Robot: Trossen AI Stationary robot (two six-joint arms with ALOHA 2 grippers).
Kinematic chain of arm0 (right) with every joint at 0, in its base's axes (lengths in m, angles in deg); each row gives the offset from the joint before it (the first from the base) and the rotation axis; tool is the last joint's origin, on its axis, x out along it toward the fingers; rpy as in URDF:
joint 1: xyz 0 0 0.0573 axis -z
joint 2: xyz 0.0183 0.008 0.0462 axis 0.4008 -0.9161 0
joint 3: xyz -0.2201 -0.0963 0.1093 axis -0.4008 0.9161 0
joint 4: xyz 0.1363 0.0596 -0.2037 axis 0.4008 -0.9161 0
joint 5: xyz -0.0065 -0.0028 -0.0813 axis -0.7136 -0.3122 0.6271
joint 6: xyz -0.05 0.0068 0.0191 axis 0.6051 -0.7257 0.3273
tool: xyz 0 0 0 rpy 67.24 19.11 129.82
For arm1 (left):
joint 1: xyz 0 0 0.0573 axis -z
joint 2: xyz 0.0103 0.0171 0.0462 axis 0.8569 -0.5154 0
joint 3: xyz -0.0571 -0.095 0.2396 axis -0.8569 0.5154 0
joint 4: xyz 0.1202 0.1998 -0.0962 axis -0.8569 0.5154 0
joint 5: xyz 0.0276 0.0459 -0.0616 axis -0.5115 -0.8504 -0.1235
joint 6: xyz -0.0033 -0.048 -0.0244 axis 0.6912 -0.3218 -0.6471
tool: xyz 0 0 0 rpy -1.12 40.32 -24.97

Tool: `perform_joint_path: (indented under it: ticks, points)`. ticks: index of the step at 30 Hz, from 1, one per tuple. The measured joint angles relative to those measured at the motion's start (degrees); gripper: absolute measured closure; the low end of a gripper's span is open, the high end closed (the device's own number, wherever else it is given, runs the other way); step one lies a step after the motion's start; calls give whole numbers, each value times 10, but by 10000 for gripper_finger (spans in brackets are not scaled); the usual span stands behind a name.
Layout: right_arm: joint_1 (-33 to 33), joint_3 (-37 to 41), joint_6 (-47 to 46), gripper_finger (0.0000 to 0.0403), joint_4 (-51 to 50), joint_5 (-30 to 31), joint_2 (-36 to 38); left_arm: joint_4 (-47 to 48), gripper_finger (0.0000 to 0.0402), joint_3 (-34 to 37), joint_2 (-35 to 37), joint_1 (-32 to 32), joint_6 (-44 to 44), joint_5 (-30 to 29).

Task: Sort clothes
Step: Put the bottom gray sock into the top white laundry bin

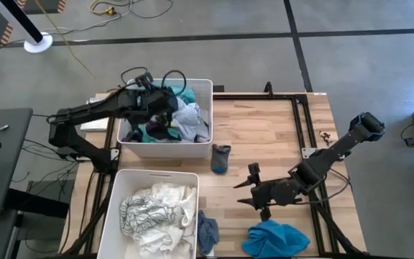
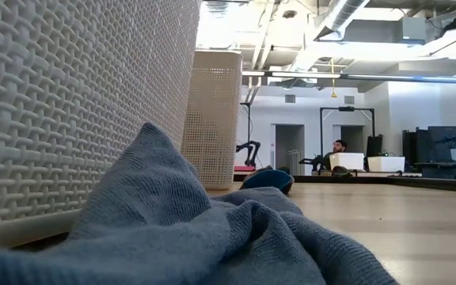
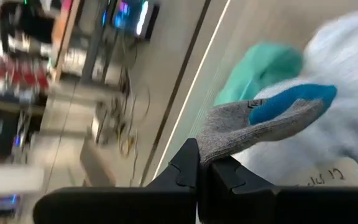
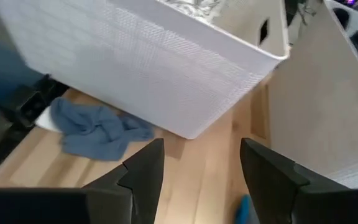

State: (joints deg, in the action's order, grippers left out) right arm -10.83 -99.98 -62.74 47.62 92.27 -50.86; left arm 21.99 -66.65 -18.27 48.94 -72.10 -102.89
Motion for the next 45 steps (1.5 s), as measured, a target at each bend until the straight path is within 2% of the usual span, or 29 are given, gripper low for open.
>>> perform_joint_path:
  ticks: [4,15,25,31,35,40,45]
  points:
    - [-17,0,-12,181,-12,0,0,42,401,0,0,-49,-25,15]
    - [-43,0,-30,182,-18,0,0,95,401,1,0,-161,-46,116]
    - [-50,0,-38,182,-21,0,-21,120,401,71,0,-239,-51,129]
    - [-48,0,-39,182,-21,0,-51,99,401,122,0,-257,-37,130]
    - [-47,0,-53,182,-22,0,-66,86,396,126,0,-259,-37,144]
    - [-47,0,-74,182,-21,0,-83,84,370,126,0,-259,-34,145]
    - [-49,0,-89,182,-21,0,-99,84,326,126,0,-259,-35,145]
